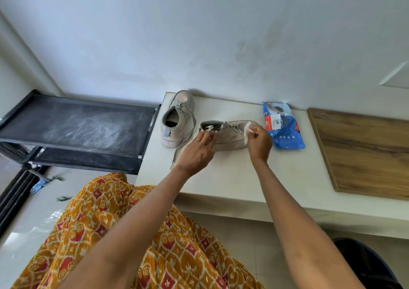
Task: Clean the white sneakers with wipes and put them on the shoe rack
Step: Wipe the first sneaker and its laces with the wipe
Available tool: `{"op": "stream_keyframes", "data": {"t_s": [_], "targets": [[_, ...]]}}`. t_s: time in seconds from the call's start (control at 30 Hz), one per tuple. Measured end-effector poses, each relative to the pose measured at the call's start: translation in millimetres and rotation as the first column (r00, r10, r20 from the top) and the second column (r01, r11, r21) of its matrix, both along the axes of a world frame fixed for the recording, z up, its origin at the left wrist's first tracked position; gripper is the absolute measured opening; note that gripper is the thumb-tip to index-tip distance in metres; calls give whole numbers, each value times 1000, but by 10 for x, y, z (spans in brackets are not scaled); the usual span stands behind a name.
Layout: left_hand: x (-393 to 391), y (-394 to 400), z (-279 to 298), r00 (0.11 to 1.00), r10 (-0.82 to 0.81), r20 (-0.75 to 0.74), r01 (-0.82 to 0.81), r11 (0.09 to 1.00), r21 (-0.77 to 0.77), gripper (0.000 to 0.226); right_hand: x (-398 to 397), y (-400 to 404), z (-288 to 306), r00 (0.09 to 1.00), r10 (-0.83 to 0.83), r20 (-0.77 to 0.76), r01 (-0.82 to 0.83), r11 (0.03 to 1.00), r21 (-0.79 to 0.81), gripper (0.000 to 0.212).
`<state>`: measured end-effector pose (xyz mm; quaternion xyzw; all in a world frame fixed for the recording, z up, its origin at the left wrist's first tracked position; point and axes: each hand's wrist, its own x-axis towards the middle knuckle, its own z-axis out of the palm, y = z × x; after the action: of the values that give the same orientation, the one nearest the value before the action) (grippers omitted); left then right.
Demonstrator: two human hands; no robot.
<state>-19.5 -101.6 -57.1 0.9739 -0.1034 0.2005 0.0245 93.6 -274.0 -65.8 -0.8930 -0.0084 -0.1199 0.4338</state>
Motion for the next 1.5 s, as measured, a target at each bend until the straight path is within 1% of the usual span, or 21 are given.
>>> {"op": "stream_keyframes", "data": {"t_s": [0.03,0.1,0.17,0.2,0.33,0.4,0.47,0.53,0.6,0.67,0.8,0.9,0.93,0.97,1.03,1.13,1.2,1.3,1.37,1.43,1.5], "targets": [[-7,-2,5,1000,10,-9,-10,1000,12,64,-32,54,40,1000,-3,27,2,999,53,16],[-16,2,7,999,25,-35,-24,999,39,71,-218,239,46,987,100,123,-113,988,104,13],[-41,2,3,998,26,-52,-22,997,76,77,-462,413,-64,949,241,202,-255,966,43,8],[-53,6,-1,998,22,-50,-18,996,93,78,-535,456,-146,943,263,204,-269,963,3,6],[-72,56,-24,999,16,-36,-11,989,146,75,-527,298,-364,987,124,102,-113,988,-105,7],[-69,65,-38,999,17,-42,-10,988,155,74,-430,129,-349,999,22,28,-19,996,-88,6],[-63,52,-61,998,32,-57,-23,988,151,76,-354,46,-235,998,-27,48,30,998,-54,9],[-35,27,-74,997,42,-66,-33,991,132,78,-318,113,-85,983,41,177,-30,997,-67,13],[9,23,-84,998,34,-56,-28,993,114,76,-337,295,31,949,145,282,-110,985,-135,18],[33,33,-77,998,22,-52,-17,995,101,75,-371,430,3,931,205,301,-140,964,-224,21],[40,71,-91,1000,-4,-28,7,994,110,72,-290,144,-239,971,137,197,-61,935,-350,23],[39,65,-87,1000,-1,-17,3,994,105,70,-77,-209,-188,989,109,97,-40,842,-538,19],[36,54,-95,1000,6,-13,-5,995,102,70,0,-275,-121,993,88,78,-27,818,-574,17],[30,42,-102,1000,12,-10,-11,995,98,70,63,-304,-44,996,61,65,-12,810,-586,17],[36,27,-120,1000,17,-4,-16,996,91,71,128,-244,68,997,51,60,-10,836,-549,22],[56,36,-116,1000,19,19,-20,997,74,68,-1,11,58,983,142,117,-77,894,-440,23],[74,35,-82,1000,6,29,-8,997,75,60,-112,92,-79,976,178,127,-113,909,-402,19],[150,20,43,999,11,37,-15,993,114,45,-60,-14,-138,992,90,83,-47,905,-424,18],[205,3,147,999,20,25,-24,990,138,44,123,-97,-25,999,28,28,-11,875,-485,18],[220,-22,194,999,39,18,-41,987,153,40,361,-150,145,1000,9,-12,-14,823,-568,17],[214,-42,195,999,51,2,-50,990,130,41,542,-166,312,1000,5,12,3,811,-585,17]]}}
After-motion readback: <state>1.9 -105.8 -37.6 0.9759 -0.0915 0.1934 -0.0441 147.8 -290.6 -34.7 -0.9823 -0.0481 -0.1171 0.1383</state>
